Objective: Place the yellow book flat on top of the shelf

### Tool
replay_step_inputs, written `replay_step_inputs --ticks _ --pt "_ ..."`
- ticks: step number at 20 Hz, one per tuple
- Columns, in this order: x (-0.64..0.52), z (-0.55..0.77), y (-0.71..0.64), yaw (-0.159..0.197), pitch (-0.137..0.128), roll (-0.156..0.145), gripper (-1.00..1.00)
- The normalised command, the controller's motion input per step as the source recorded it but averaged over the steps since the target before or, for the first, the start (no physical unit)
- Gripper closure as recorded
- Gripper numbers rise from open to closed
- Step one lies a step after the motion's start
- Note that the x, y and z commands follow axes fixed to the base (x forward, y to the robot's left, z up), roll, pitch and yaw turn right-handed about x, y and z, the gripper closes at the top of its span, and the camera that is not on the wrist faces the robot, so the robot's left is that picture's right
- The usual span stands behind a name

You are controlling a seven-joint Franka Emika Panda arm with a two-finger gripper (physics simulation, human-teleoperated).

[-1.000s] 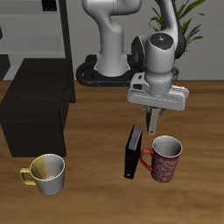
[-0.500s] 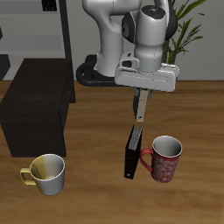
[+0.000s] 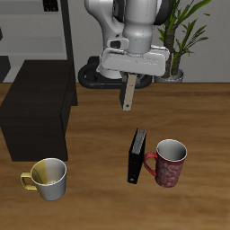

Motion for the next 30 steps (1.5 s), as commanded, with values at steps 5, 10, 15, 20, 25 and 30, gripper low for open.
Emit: replay_step_inputs --ticks 5,10,15,20,25,30 --pt "-0.11 0.61 -0.37 0.101 -0.078 -0.059 1.00" --pt "-0.04 0.43 -0.54 0.098 -0.057 -0.092 1.00" --pt "0.02 0.39 -0.67 0.071 -0.069 -0.134 1.00" --pt "0.03 0.24 -0.63 0.066 -0.060 -0.120 1.00" --pt "0.05 0.40 -0.60 0.023 -0.078 -0.131 1.00" --pt "0.06 0.24 -0.67 0.010 -0.043 -0.128 1.00"
